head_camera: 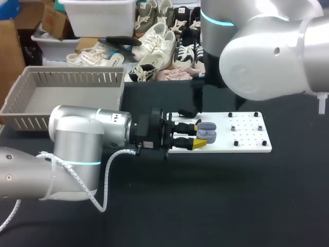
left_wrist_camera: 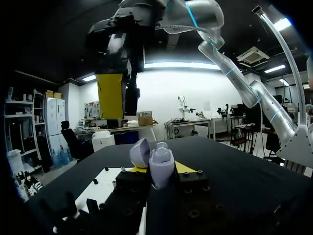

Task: Pick up each earbud case from the left stands, insert the matching earbuds, close the lid, and place the case in the box.

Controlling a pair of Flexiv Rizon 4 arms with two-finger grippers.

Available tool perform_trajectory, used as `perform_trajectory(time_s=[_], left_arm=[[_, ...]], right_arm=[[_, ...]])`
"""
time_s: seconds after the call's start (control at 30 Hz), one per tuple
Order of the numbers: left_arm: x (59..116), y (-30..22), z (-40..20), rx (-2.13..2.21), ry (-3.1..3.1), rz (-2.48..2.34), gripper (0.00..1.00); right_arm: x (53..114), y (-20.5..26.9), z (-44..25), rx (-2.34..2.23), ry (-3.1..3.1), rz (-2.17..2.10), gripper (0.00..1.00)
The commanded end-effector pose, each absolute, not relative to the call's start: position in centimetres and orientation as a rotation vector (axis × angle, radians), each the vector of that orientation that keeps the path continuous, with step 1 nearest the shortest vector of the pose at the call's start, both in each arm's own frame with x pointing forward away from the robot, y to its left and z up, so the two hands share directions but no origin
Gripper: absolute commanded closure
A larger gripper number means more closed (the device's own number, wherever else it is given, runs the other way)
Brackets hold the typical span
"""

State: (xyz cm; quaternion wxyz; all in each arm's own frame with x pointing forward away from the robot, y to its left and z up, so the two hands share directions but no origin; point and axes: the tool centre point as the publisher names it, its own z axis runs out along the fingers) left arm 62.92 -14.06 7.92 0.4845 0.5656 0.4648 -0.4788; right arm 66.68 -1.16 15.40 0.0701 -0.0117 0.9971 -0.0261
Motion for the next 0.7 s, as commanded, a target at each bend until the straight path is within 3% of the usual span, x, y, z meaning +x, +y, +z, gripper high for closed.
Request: perform_trajectory(time_s=[0.03,0.7], left_arm=[[63.0,-14.0,7.9,1.377,1.13,-1.168,1.0],[63.0,-14.0,7.9,1.377,1.13,-1.168,1.0]], right_arm=[[68.0,-1.7,14.5,0.011,3.014,-0.092,0.0],[66.0,-3.1,11.7,0.055,3.089,-0.073,0.0]])
